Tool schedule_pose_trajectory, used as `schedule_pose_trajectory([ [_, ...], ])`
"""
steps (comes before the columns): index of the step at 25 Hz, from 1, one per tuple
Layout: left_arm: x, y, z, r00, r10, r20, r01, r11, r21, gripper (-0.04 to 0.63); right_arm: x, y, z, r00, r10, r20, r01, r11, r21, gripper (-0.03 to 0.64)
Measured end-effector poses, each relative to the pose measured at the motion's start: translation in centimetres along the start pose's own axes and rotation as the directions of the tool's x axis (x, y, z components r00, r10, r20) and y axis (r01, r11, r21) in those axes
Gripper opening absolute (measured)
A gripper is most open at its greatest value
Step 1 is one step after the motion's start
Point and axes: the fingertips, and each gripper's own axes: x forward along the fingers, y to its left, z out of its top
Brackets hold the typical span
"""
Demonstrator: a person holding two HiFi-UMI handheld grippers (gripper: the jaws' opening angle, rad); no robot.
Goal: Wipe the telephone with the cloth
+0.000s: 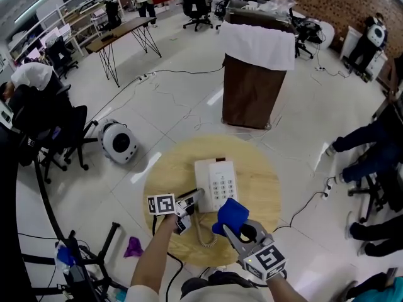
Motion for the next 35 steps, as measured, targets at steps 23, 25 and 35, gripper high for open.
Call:
schedule_pose_trajectory([
  [23,-6.5,-15.7,0.6,0.962,0.012,0.273,-0.148,0.861,0.486,0.0,0.9,1.0,2.7,0.995,-0.058,0.077,0.061,0.998,-0.036,0.063],
  [25,-7.1,-17.3,0.1,0.958,0.012,0.286,-0.166,0.837,0.522,0.0,0.6,1.5,3.1,0.995,-0.062,0.079,0.065,0.997,-0.044,0.064],
  [35,-10.8,-21.6,-3.3,0.939,0.059,0.338,-0.274,0.723,0.635,0.0,-0.5,4.1,4.0,0.986,-0.116,0.12,0.126,0.988,-0.085,0.064],
])
